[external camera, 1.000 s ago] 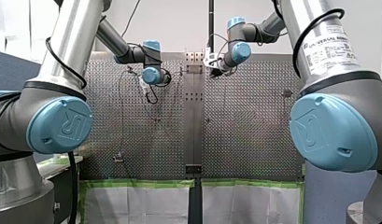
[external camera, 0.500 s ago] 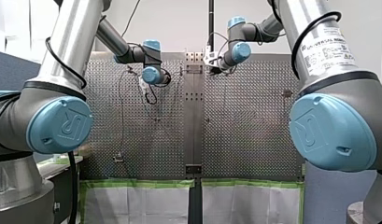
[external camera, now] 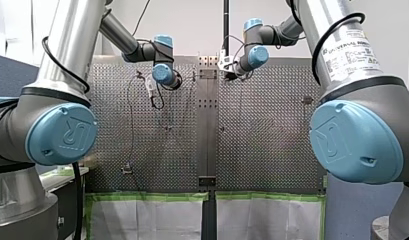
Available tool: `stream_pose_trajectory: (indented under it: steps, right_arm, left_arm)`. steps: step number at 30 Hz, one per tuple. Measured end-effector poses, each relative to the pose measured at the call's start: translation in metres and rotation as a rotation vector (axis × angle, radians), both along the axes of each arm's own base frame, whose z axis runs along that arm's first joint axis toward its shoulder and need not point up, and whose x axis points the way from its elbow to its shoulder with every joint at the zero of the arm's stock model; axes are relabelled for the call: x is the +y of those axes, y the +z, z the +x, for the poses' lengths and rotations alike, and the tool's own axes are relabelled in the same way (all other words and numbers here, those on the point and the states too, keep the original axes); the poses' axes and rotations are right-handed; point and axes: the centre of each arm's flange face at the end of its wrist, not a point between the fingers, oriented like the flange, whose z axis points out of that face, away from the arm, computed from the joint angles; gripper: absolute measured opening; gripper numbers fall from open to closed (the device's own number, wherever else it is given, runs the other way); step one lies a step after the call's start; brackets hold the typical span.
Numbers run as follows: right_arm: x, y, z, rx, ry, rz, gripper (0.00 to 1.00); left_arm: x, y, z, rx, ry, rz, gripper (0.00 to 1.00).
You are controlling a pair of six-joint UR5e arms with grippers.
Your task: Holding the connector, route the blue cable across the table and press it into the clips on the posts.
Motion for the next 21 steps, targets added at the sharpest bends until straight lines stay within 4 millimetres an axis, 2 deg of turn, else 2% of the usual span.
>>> stream_pose_trajectory:
  steps: [4,12,21]
  right_arm:
    - [0.000,0.000,0.000,-0.001,0.000,0.001,0.00]
    - [0.001,0.000,0.000,0.000,0.001,0.003,0.00]
    - [0.002,0.001,0.001,0.000,0.003,0.003,0.00]
  left_arm:
    - [-0.003,0.000,-0.012,0.023,-0.011,0.001,1.00]
    - [-0.020,0.002,-0.053,0.066,-0.105,-0.012,1.00]
    - [-0.028,0.009,-0.094,0.075,-0.152,-0.021,1.00]
